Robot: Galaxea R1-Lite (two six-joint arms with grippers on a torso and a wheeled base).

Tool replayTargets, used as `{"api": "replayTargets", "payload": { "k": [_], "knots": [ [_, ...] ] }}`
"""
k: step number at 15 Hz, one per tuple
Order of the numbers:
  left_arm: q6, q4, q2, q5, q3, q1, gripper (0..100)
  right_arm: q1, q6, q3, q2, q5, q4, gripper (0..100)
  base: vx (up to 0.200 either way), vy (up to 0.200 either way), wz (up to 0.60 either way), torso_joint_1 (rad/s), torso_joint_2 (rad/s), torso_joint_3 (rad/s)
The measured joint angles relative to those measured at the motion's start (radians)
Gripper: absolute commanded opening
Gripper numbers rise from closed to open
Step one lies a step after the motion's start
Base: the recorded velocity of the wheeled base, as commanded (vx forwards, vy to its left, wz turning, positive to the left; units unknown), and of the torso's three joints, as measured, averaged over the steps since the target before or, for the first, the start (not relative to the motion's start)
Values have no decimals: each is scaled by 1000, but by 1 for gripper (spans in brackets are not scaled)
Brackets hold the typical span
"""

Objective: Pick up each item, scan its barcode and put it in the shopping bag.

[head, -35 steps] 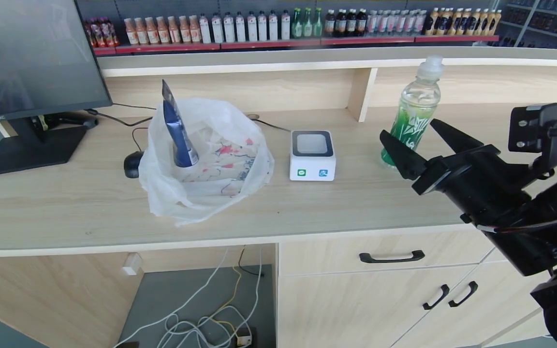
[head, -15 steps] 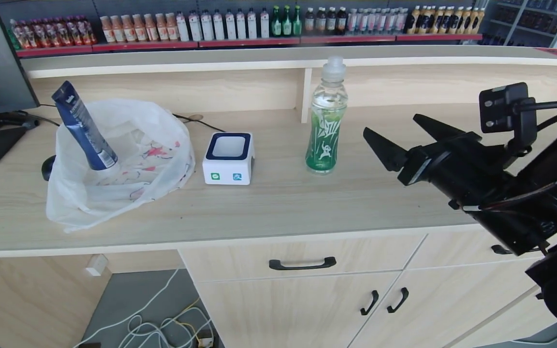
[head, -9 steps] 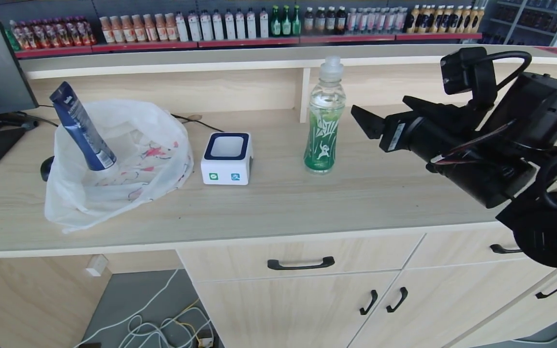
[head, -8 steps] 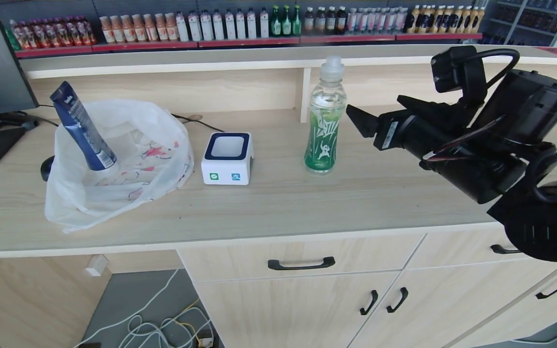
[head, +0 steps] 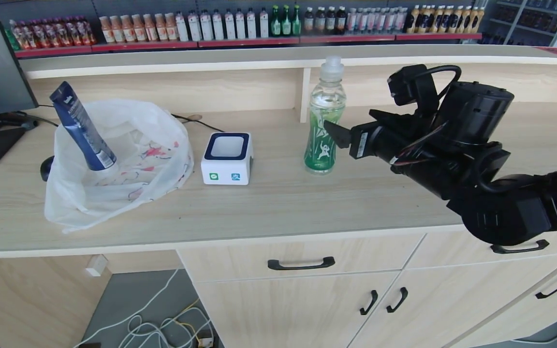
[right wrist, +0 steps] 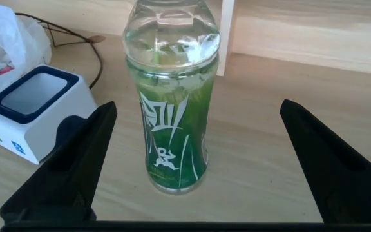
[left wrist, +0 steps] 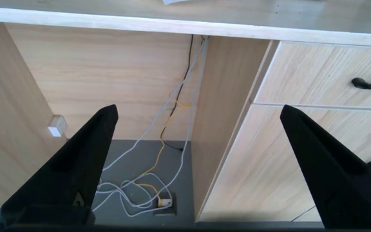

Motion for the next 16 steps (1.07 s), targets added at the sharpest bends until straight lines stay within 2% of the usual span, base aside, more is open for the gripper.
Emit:
{"api": "replayTargets", "payload": {
  "k": [5,16],
  "knots": [
    [0,0,0,0,0,0,100,53,-11,-47,53,-8,-5,100,0,0,0,0,0,0],
    [0,0,0,0,0,0,100,45,-6,-111,82,-26,-5,100,0,0,0,0,0,0]
  ]
}}
